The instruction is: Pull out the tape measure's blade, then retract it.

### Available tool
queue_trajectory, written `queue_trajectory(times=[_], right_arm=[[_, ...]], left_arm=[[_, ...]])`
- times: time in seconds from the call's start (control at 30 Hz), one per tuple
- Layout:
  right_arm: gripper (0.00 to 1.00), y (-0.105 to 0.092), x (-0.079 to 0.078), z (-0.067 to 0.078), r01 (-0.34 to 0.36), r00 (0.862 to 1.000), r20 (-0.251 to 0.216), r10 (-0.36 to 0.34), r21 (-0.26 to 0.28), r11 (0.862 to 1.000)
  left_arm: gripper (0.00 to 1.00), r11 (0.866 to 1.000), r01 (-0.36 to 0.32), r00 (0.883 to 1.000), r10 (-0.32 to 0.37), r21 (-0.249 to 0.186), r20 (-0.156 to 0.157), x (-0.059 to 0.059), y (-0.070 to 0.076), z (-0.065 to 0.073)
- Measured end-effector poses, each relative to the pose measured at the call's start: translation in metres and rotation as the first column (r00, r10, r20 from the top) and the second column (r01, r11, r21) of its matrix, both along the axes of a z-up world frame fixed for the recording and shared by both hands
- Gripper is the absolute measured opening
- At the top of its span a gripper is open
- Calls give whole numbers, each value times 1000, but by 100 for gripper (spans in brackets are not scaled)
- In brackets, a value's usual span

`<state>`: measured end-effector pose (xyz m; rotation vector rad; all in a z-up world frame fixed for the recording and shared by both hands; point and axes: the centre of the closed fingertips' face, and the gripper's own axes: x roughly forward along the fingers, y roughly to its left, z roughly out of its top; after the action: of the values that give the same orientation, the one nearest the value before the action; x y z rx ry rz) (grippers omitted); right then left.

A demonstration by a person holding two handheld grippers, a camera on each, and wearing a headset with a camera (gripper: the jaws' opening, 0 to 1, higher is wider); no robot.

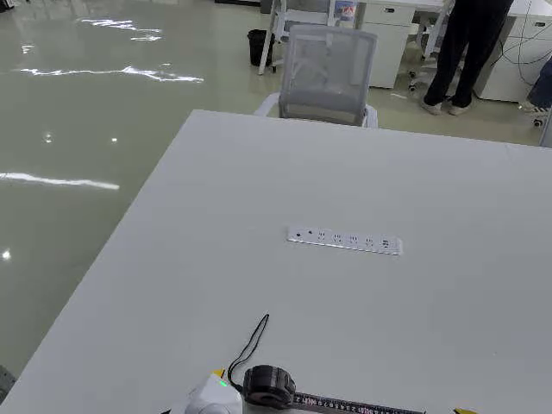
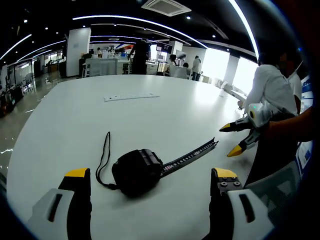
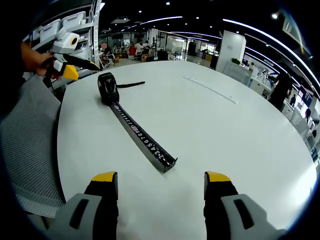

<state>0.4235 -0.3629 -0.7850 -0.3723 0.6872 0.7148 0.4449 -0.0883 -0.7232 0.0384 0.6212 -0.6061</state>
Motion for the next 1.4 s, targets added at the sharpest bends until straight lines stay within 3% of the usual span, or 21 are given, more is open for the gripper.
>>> queue_trajectory(times=[0.13,0.37,0.67,0.73,0.87,1.0,1.13,1.23,1.4], right_arm=[[67,2,3,-3,-39,999,-15,39,-14,999],[59,7,9,-6,-97,995,-37,96,-26,995],[52,14,15,-11,-185,981,-75,180,-56,981],[50,15,17,-11,-195,978,-82,189,-62,979],[48,14,22,-11,-206,976,-88,199,-77,975],[45,12,25,-14,-212,974,-101,203,-87,973],[42,15,24,-16,-226,970,-114,215,-93,970],[40,18,24,-18,-233,968,-120,220,-97,968],[37,20,26,-19,-245,965,-128,231,-105,964]], left_arm=[[99,1000,-18,1000,18,-10,-3,6,-4,0],[99,999,-44,999,44,11,17,16,-3,-6],[99,994,-112,994,112,-6,12,25,4,-14],[99,994,-112,993,111,15,26,29,4,-18],[99,992,-124,992,123,13,33,35,-1,-15],[99,990,-143,990,143,18,13,38,-7,-23],[97,982,-188,982,187,15,5,40,-6,-30],[97,971,-231,973,230,55,14,44,0,-41],[98,964,-263,965,263,44,-3,45,3,-44]])
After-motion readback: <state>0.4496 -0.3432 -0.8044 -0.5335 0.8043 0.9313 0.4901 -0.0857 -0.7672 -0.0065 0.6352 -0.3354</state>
